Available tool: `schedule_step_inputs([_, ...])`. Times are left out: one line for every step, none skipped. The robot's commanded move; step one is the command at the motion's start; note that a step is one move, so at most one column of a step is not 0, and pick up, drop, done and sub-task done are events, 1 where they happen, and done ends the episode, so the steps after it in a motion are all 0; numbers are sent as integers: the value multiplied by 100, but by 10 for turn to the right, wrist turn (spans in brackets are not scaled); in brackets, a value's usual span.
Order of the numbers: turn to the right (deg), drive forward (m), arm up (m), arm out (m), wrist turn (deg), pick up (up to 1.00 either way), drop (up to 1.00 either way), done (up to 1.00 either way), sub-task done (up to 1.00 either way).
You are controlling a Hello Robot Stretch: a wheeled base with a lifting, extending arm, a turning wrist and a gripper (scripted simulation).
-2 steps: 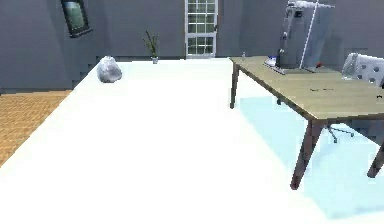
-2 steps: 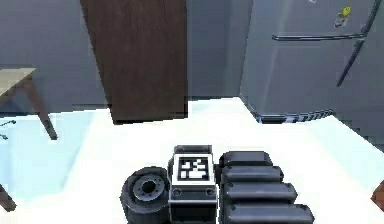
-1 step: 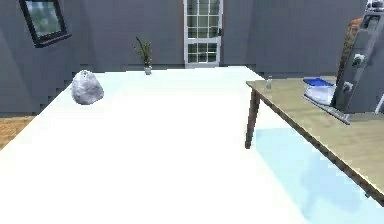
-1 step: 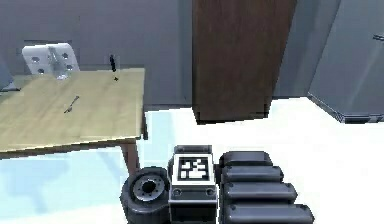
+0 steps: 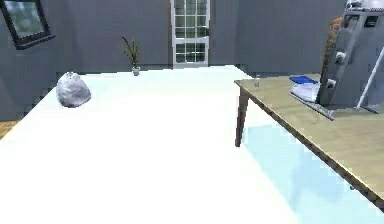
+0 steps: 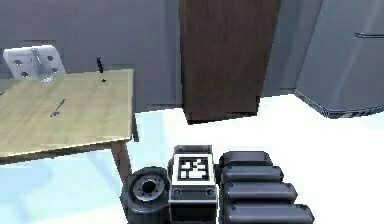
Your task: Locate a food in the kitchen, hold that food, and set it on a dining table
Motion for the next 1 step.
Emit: schedule_step_inputs([0, 95, 0, 0, 0, 0, 0, 0, 0])
